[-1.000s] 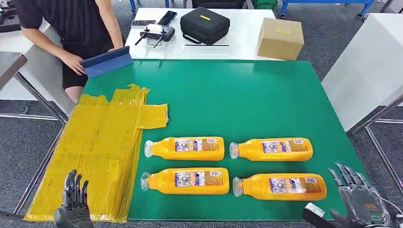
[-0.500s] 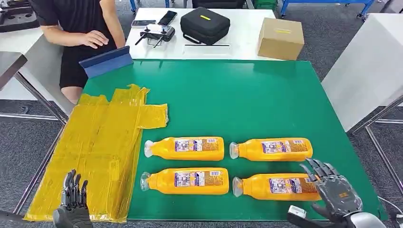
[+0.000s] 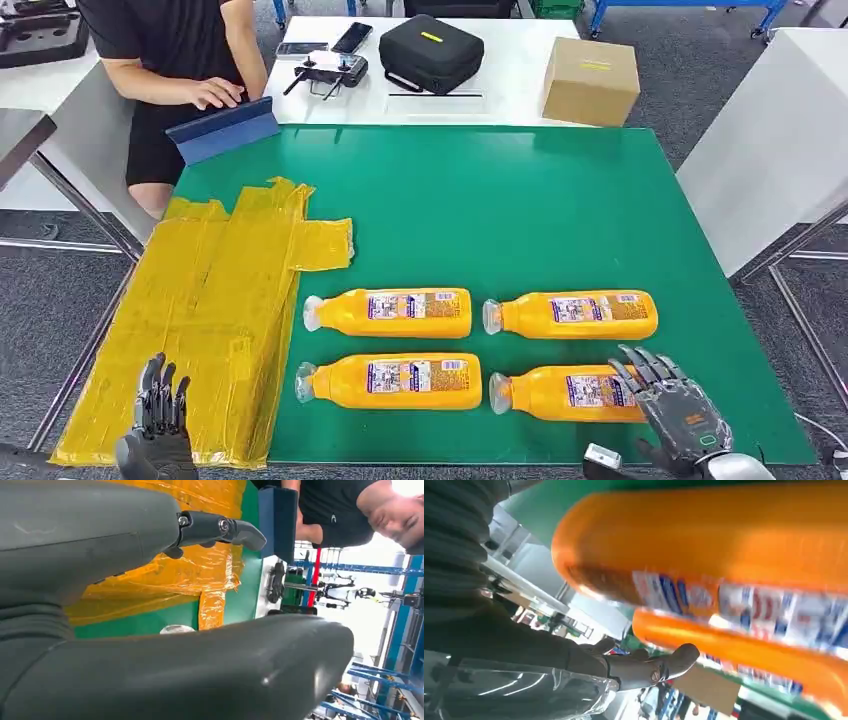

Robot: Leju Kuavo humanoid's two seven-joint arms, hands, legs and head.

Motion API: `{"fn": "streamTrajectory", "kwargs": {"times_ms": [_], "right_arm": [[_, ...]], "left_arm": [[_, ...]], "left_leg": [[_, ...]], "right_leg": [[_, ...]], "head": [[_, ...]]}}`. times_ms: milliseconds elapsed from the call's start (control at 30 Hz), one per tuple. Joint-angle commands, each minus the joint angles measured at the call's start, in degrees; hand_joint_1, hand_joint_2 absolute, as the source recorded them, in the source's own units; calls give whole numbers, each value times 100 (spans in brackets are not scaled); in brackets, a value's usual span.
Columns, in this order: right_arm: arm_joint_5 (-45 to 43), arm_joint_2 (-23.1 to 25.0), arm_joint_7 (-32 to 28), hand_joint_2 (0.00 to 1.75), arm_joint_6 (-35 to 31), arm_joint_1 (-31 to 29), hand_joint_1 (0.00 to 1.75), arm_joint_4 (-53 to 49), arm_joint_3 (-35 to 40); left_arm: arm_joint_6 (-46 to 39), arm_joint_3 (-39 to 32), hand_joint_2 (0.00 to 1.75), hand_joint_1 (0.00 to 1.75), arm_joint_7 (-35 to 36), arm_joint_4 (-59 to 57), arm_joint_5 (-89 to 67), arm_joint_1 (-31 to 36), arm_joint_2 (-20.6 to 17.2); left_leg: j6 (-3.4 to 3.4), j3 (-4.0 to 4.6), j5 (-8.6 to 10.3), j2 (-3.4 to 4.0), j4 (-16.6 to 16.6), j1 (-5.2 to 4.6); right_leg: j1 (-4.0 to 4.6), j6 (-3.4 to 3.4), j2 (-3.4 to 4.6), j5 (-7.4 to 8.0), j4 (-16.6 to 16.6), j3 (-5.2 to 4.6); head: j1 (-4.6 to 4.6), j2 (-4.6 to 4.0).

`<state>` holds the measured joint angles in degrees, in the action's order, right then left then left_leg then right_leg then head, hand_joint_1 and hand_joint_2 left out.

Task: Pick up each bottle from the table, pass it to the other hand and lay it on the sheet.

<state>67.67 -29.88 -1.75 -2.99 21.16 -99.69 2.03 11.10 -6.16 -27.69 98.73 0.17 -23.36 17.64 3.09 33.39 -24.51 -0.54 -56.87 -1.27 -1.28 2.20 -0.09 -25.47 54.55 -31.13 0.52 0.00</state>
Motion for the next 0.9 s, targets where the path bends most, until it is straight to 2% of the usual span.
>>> {"fn": "streamTrajectory", "kwargs": {"times_ms": [33, 167, 267, 400, 433, 467, 500, 533, 600, 633, 667, 767, 867, 900], "right_arm": [[594, 510, 463, 175, 322, 270, 0, 293, -57], [594, 509, 459, 175, 317, 270, 0, 329, -82], [614, 524, 425, 175, 322, 247, 0, 347, -109], [697, 614, 435, 175, 421, 245, 2, 418, -237], [740, 632, 417, 175, 450, 239, 19, 505, -298], [741, 640, 412, 175, 434, 233, 101, 601, -348], [713, 670, 348, 175, 429, 177, 133, 759, -419], [698, 685, 283, 175, 395, 131, 147, 882, -467], [736, 793, 157, 175, 263, -29, 155, 1169, -567], [792, 835, 112, 175, 203, -82, 169, 1247, -586], [866, 924, 47, 175, 112, -162, 159, 1334, -640], [976, 1078, -116, 175, 41, -448, 159, 1529, -678], [1069, 1187, -228, 175, -78, -644, 147, 1635, -744], [1078, 1186, -262, 175, -111, -699, 157, 1661, -759]], "left_arm": [[188, -129, 0, 0, 253, 36, -88, 242, 86], [189, -131, 0, 0, 256, 28, -91, 248, 90], [198, -137, 0, 0, 252, 20, -94, 239, 93], [216, -134, 0, 0, 252, 3, -112, 239, 87], [216, -129, 0, 0, 244, -1, -117, 240, 82], [212, -129, 0, 0, 237, 4, -112, 235, 81], [203, -131, 0, 0, 231, 28, -107, 220, 82], [191, -137, 0, 0, 232, 53, -99, 199, 86], [176, -156, 0, 0, 232, 109, -96, 141, 110], [173, -164, 0, 0, 233, 128, -95, 125, 124], [164, -186, 0, 0, 230, 152, -96, 105, 144], [177, -241, 0, 0, 231, 192, -90, 108, 176], [161, -254, 0, 0, 221, 171, -55, 89, 177], [153, -251, 0, 0, 209, 167, -39, 74, 176]], "left_leg": [[-28, -12, -2, -13, 5, 11], [-31, -17, -4, -9, 4, 13], [-18, -13, -5, -7, 3, 6], [-27, -22, -14, -9, 6, 10], [-18, -18, -11, -9, 5, 6], [-27, -26, -14, -12, 8, 8], [-16, -20, -12, -10, 5, 7], [-24, -27, -15, -12, 8, 9], [-24, -28, -16, -8, 7, 11], [-11, -23, -17, -4, 6, 9], [-16, -28, -18, -2, 7, 11], [-23, -34, -19, 5, 10, 13], [-16, -30, -20, 12, 5, 12], [-28, -39, -21, 16, 10, 13]], "right_leg": [[11, -17, -16, -4, -13, 21], [12, -18, -14, -4, -14, 27], [5, 1, -7, -11, -7, -31], [10, -5, -10, -16, -14, -19], [6, 1, -10, -15, -11, -24], [9, -5, -14, -18, -15, -14], [8, 1, -10, -15, -12, -21], [9, -4, -13, -18, -16, -12], [12, -3, -9, -16, -19, -9], [10, 3, -4, -13, -16, -17], [12, 0, -3, -14, -19, -10], [14, -5, 3, -12, -23, -2], [13, 2, 10, -7, -16, -13], [14, -5, 13, -6, -22, -5]], "head": [[2, 0], [0, 0], [0, 0], [0, 0], [0, 0], [2, 0], [0, 0], [0, 0], [0, 0], [0, 0], [0, 0], [2, 0], [2, 0], [0, 0]]}}
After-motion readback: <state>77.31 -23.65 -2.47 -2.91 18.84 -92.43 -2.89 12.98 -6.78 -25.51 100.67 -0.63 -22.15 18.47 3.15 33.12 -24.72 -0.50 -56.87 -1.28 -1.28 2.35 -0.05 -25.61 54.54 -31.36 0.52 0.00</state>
